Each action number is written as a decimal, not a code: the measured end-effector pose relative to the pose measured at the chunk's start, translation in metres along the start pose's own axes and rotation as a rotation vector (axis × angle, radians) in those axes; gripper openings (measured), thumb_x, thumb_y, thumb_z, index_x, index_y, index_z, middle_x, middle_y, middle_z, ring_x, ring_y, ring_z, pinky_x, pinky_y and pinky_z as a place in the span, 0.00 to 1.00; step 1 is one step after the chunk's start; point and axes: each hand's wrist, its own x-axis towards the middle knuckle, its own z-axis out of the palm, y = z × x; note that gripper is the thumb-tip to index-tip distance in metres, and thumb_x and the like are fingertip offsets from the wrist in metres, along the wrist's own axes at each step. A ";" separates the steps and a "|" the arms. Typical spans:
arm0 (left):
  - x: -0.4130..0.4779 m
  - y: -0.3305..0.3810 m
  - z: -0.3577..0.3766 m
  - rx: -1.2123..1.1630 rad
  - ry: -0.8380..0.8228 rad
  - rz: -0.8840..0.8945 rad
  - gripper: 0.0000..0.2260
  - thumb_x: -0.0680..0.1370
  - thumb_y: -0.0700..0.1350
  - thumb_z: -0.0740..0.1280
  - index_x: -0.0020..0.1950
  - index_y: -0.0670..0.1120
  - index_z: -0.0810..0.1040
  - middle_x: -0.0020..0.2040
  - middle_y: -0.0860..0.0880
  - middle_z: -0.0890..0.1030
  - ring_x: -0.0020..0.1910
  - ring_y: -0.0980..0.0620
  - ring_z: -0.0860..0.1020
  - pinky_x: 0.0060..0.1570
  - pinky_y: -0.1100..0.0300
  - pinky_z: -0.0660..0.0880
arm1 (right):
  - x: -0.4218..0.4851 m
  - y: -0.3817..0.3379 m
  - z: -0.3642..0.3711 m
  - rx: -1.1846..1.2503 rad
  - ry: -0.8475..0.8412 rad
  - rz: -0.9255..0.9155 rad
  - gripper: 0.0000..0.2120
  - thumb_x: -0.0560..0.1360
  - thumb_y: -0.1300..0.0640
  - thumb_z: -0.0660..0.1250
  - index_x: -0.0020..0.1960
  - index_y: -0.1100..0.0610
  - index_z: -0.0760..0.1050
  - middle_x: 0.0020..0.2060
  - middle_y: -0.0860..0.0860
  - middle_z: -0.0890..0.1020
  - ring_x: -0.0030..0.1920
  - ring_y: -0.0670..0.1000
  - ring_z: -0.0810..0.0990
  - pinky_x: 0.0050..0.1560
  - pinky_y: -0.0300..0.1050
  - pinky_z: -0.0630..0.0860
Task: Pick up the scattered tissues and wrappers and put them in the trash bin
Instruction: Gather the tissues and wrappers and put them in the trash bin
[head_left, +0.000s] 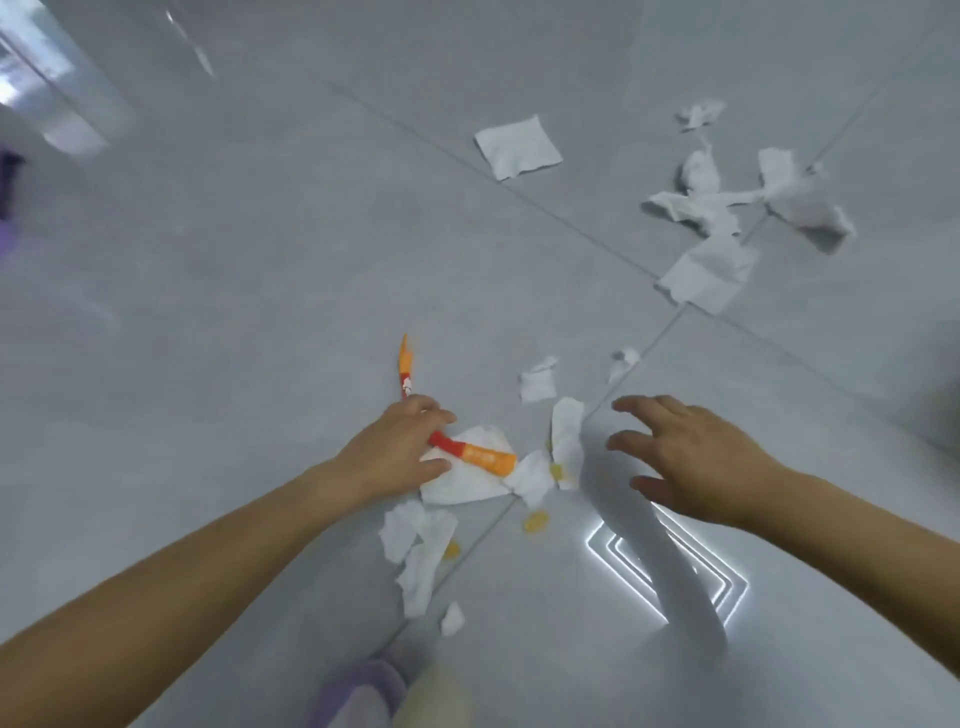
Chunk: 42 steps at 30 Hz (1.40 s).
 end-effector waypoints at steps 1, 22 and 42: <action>-0.002 -0.006 0.005 -0.015 0.002 0.005 0.24 0.73 0.52 0.68 0.68 0.49 0.69 0.66 0.49 0.68 0.66 0.48 0.67 0.63 0.59 0.64 | 0.013 -0.011 0.005 0.045 -0.048 0.024 0.21 0.74 0.46 0.61 0.67 0.46 0.66 0.71 0.51 0.62 0.67 0.53 0.66 0.58 0.47 0.72; 0.000 0.024 0.028 -0.195 0.021 0.149 0.14 0.75 0.50 0.67 0.60 0.51 0.75 0.58 0.52 0.72 0.57 0.53 0.72 0.55 0.61 0.70 | 0.067 -0.042 0.071 0.462 -0.036 0.296 0.14 0.73 0.59 0.63 0.59 0.55 0.71 0.52 0.54 0.73 0.49 0.58 0.76 0.44 0.48 0.71; 0.037 0.126 -0.022 -0.095 0.042 0.352 0.15 0.74 0.52 0.67 0.60 0.54 0.74 0.58 0.56 0.71 0.56 0.54 0.72 0.57 0.57 0.70 | -0.061 0.036 -0.020 0.850 0.371 0.525 0.08 0.64 0.61 0.70 0.36 0.49 0.74 0.26 0.42 0.75 0.26 0.41 0.70 0.26 0.27 0.65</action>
